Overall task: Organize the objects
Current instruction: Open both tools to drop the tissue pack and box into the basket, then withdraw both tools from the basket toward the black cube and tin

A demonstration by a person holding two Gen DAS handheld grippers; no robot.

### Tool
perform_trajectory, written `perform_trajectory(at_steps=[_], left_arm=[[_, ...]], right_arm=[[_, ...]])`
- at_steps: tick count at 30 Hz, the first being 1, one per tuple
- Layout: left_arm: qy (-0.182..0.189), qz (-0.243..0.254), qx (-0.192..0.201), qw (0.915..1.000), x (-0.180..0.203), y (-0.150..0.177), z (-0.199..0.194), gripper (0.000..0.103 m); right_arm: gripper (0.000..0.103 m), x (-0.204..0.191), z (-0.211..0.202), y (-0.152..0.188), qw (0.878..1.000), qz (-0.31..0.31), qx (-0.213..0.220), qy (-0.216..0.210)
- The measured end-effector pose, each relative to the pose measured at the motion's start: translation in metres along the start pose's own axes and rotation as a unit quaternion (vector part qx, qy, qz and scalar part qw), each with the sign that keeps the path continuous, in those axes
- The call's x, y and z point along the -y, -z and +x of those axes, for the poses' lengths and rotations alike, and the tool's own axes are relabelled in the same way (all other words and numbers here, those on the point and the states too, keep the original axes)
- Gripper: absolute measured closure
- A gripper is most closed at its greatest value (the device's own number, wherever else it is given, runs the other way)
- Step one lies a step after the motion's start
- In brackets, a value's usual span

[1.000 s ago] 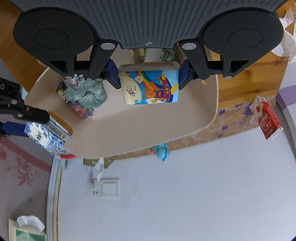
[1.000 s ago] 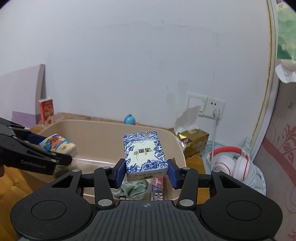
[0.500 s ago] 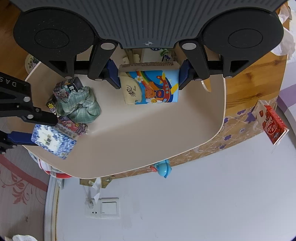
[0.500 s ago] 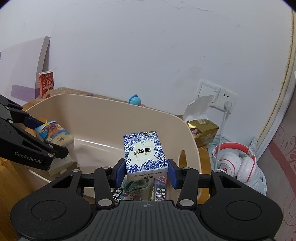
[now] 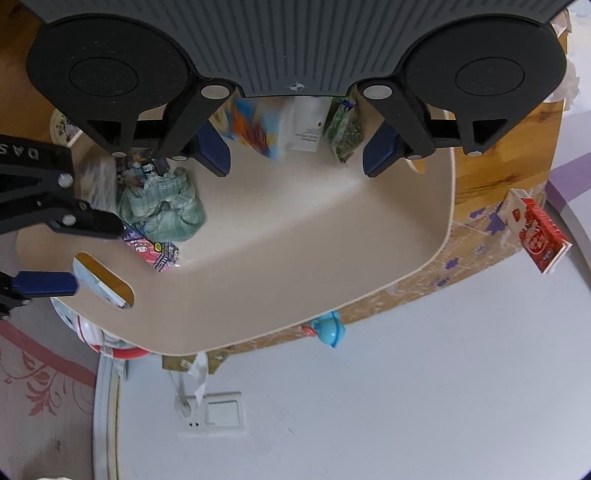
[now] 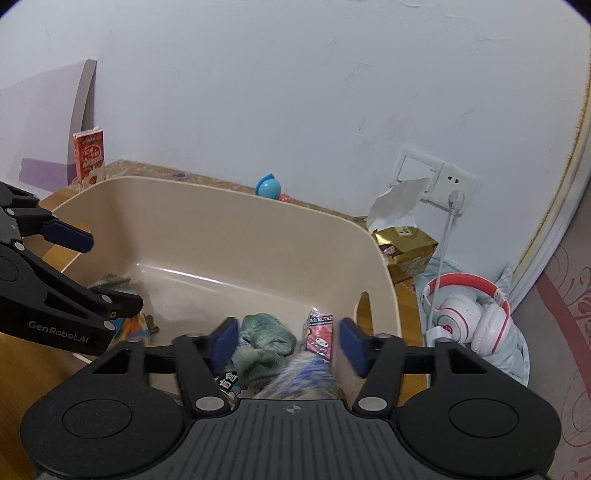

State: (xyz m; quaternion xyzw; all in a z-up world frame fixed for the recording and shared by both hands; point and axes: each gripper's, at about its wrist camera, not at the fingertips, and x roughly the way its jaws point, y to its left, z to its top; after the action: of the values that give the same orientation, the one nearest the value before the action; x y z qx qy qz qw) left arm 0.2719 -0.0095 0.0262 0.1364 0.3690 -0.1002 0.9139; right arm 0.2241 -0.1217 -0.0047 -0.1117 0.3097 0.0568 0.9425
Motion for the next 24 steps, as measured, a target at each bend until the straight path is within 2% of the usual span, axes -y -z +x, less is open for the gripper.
perform_trajectory(at_steps=[5,11,16,24], left_arm=[[-0.003,-0.01,0.019,0.9998,-0.003,0.002,-0.013,0.02],[-0.006,-0.02,0.042,0.9989,-0.007,0.004,-0.032,0.018],[-0.006,-0.02,0.053,0.9984,-0.007,0.01,-0.05,0.018],[-0.015,-0.022,0.072,0.997,-0.011,0.026,-0.075,0.018]], right_arm=[[0.017,0.002,-0.016,0.002,1.0,0.0,0.015,0.008],[0.006,0.009,-0.038,0.003,0.999,0.006,0.038,0.01],[0.002,0.014,-0.053,0.008,0.999,0.009,0.049,0.011],[0.001,0.018,-0.069,0.026,0.999,0.009,0.042,0.009]])
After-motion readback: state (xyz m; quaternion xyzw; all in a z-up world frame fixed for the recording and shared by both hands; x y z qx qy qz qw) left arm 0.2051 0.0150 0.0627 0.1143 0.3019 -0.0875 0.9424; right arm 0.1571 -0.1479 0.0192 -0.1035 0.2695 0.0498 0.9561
